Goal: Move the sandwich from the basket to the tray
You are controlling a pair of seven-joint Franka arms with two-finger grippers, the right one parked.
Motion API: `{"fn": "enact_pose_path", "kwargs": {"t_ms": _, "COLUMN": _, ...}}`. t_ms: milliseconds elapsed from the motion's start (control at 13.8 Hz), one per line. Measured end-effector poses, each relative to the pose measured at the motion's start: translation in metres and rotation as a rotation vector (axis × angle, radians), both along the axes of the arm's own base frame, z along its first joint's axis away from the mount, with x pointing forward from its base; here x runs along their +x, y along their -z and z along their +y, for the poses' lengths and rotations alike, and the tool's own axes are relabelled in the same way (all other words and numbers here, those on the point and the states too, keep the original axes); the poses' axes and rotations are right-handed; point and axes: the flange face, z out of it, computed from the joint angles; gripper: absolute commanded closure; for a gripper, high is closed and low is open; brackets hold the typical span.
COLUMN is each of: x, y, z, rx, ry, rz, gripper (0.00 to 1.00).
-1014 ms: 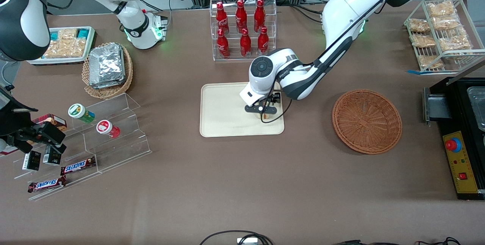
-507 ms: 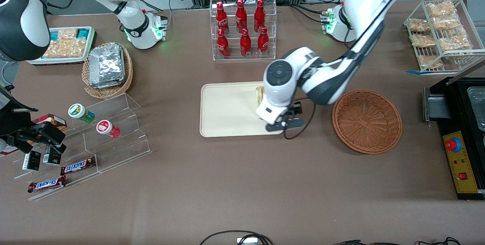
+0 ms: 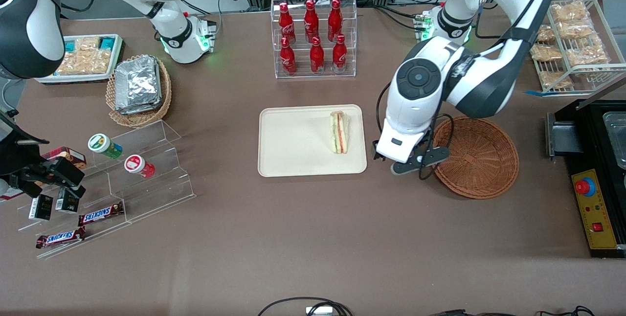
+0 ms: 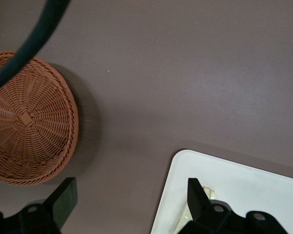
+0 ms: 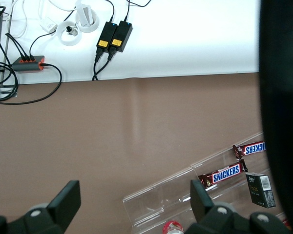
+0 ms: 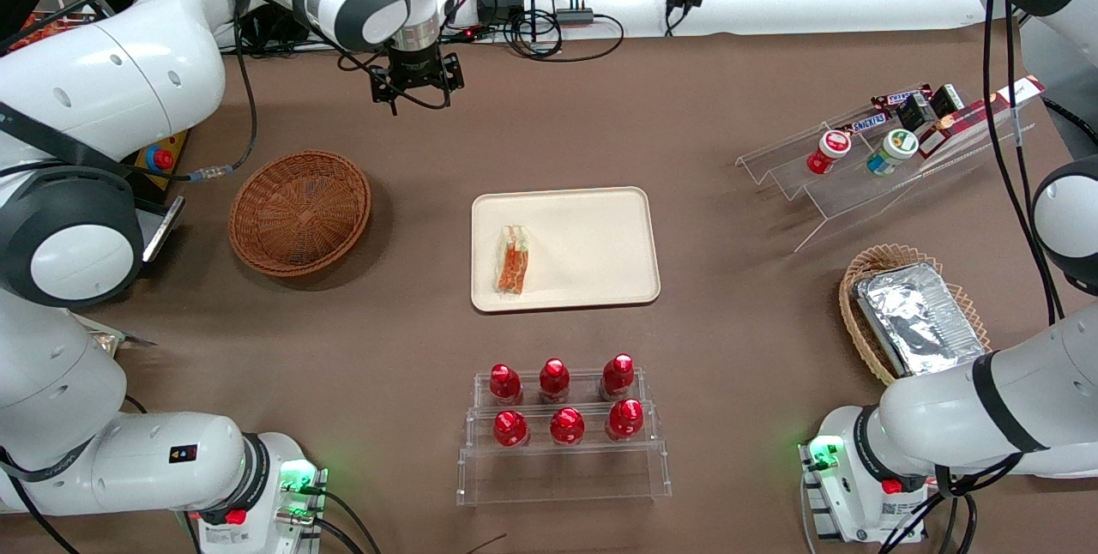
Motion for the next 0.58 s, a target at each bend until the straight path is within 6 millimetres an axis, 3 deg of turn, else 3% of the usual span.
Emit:
{"fn": "enact_pose_path", "kwargs": {"t_ms": 217, "x": 0.012, "y": -0.009, "z": 0.027, "rx": -0.025, "ry": 0.015, "rz": 0.036, "gripper": 0.01}}
{"fn": "enact_pose_path", "kwargs": {"t_ms": 580, "x": 0.020, "y": -0.055, "z": 0.090, "rx": -0.084, "ry": 0.075, "rz": 0.070, "gripper": 0.01}}
